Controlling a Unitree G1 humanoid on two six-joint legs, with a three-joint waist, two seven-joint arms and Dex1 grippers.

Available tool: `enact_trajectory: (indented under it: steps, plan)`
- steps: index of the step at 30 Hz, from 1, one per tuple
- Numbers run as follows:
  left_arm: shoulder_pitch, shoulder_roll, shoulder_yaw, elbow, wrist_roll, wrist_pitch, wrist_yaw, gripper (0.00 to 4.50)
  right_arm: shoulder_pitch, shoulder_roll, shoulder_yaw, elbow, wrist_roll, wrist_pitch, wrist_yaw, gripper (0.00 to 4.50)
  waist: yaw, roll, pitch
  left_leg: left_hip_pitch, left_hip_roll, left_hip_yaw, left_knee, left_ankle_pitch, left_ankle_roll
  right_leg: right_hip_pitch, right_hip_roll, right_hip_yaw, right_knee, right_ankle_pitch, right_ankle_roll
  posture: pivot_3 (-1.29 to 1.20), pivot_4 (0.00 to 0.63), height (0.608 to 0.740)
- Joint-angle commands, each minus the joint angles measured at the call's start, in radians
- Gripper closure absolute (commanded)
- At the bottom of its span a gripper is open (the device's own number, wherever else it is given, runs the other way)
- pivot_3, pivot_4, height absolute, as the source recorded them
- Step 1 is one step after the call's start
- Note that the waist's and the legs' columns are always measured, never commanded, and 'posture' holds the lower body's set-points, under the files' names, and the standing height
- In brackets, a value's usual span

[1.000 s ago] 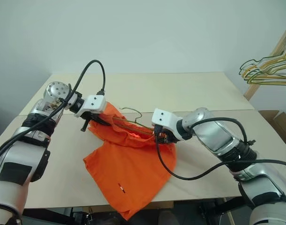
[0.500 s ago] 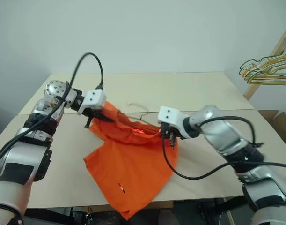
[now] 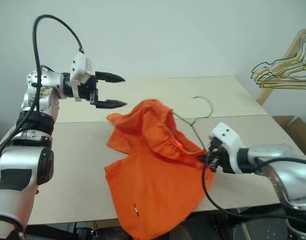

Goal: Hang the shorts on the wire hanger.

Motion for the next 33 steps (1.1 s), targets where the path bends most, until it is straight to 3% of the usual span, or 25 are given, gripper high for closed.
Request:
enact_trajectory:
  steps: [1,8,12,16,25,33]
  plan:
    - [0.012,-0.024,0.06,-0.166,-0.109,0.138,0.033,0.08,0.035,0.062,-0.259,-0.094,0.043,0.207,-0.053,4.46,0.0,0.0,0.0,0.0,0.0,-0.001,0.0,0.0,0.0,0.0,0.0,0.0,0.0,0.0,0.0,-0.25,0.0,0.74]
    - [0.131,-0.103,0.153,-0.58,-0.36,0.538,0.238,0.08,0.164,0.142,-0.556,-0.048,0.098,0.24,-0.291,4.46,-0.014,0.001,-0.001,0.0,0.001,-0.003,0.0,0.0,0.0,0.001,0.0,0.001,0.0,0.0,0.0,-0.32,0.0,0.74]
    - [0.192,-0.119,0.169,-0.727,-0.435,0.628,0.315,0.08,0.171,0.156,-0.667,0.01,0.172,0.24,-0.474,4.46,-0.043,0.006,-0.004,0.002,0.001,-0.003,-0.001,0.0,0.0,0.002,0.0,0.003,-0.001,0.0,0.0,-0.33,0.0,0.74]
    - [0.221,-0.11,0.16,-0.779,-0.465,0.656,0.329,0.08,0.169,0.135,-0.75,0.103,0.294,0.24,-0.666,4.46,-0.066,0.007,-0.004,0.018,-0.001,-0.005,-0.009,0.0,0.001,0.018,0.0,0.005,-0.009,-0.001,0.0,-0.33,0.0,0.74]
    - [0.238,-0.106,0.153,-0.809,-0.489,0.675,0.373,0.08,-0.097,0.023,-0.864,0.442,0.409,0.24,-1.16,4.46,-0.109,0.015,-0.008,0.035,-0.003,-0.005,-0.02,-0.001,0.005,0.033,0.002,0.01,-0.019,-0.001,0.0,-0.32,0.0,0.74]
    - [0.265,-0.096,0.156,-0.872,-0.535,0.711,0.396,0.08,-0.367,-0.048,-0.903,0.691,0.317,0.24,-1.368,4.46,-0.114,0.016,-0.008,0.037,-0.009,-0.005,-0.025,0.002,0.0,0.033,0.002,0.026,-0.02,-0.003,0.003,-0.31,0.0,0.74]
